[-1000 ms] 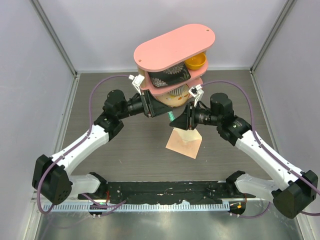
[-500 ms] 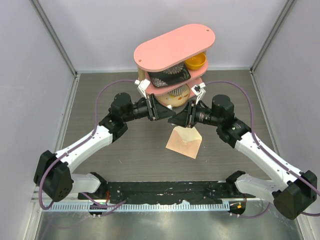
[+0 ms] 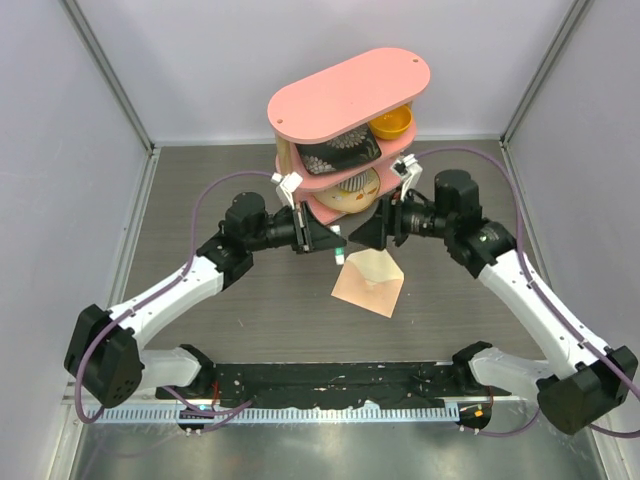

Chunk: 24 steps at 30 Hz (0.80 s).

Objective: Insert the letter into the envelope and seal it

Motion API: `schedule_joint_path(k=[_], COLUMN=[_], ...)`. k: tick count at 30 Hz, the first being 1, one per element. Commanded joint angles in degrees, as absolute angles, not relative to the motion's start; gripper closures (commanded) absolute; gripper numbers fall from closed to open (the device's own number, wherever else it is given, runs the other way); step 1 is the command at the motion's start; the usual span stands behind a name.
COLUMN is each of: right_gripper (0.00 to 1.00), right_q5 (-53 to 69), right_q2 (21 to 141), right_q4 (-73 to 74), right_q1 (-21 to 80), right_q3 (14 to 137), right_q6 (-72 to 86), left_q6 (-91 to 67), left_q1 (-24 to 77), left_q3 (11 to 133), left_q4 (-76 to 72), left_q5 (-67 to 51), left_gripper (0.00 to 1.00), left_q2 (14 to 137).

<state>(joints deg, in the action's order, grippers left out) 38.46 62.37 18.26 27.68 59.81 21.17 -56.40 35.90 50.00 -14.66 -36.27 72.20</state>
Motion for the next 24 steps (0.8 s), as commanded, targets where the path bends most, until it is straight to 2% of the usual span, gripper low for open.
schedule_joint_path(k=[1, 5, 9, 13, 24], right_gripper=[0.31, 0.32, 0.33, 0.33, 0.32], right_q5=[37.7, 35.3, 32.3, 31.5, 30.1], right_q2=[67.3, 75.7, 83.6, 90.1, 100.0], right_q4=[40.0, 51.6, 52.6, 52.7, 45.0], right_q1=[16.5, 10.4, 10.3, 10.7, 14.3], right_q3=[67.6, 70.5, 70.9, 72.0, 72.2], right_q6=[-3.5, -21.4, -32.3, -36.8, -36.8], left_q6=[-47.7, -42.4, -41.4, -43.5, -46.5], left_q1=[37.0, 37.4, 37.5, 37.6, 37.7], left_q3=[50.4, 50.7, 50.4, 47.6, 44.1], left_q4=[3.5, 12.5, 15.5, 13.1, 9.5], left_q5=[-37.3, -39.2, -40.0, -40.0, -39.9], left_gripper=[1.0, 1.0, 1.0, 1.0, 1.0], left_q2=[71.1, 73.2, 74.4, 74.2, 73.6])
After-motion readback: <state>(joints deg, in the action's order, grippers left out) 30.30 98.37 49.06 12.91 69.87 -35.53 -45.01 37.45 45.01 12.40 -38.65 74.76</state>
